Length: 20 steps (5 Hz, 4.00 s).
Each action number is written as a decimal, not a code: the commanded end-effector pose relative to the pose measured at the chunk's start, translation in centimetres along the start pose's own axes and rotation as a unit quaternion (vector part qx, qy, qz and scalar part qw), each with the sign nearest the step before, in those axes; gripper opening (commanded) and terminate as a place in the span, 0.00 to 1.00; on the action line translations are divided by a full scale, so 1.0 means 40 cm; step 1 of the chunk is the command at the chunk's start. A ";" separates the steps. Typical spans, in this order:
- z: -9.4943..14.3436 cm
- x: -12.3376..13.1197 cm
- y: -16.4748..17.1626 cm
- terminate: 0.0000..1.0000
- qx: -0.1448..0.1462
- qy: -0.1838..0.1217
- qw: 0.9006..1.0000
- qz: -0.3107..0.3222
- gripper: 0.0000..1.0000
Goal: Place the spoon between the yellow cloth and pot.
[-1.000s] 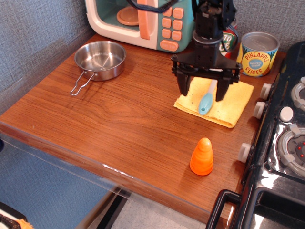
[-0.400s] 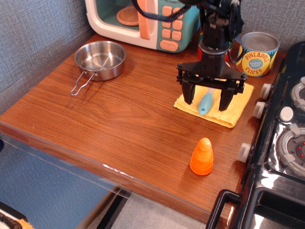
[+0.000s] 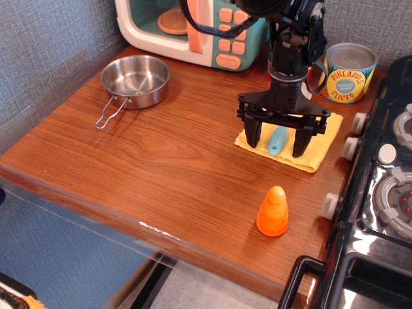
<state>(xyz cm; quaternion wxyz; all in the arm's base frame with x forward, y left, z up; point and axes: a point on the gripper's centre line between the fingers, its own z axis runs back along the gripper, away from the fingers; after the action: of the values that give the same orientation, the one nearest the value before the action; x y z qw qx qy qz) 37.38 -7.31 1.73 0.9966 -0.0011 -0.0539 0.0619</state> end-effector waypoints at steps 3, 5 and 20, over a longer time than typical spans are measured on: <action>0.040 0.027 0.001 0.00 -0.012 -0.022 1.000 0.000 0.00; 0.147 0.018 -0.003 0.00 -0.047 -0.061 0.997 -0.006 0.00; 0.241 -0.134 0.184 0.00 -0.026 -0.064 0.994 -0.084 1.00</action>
<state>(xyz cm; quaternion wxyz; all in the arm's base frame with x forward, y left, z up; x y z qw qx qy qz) 30.08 -1.06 8.92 0.9952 -0.0201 -0.0938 -0.0186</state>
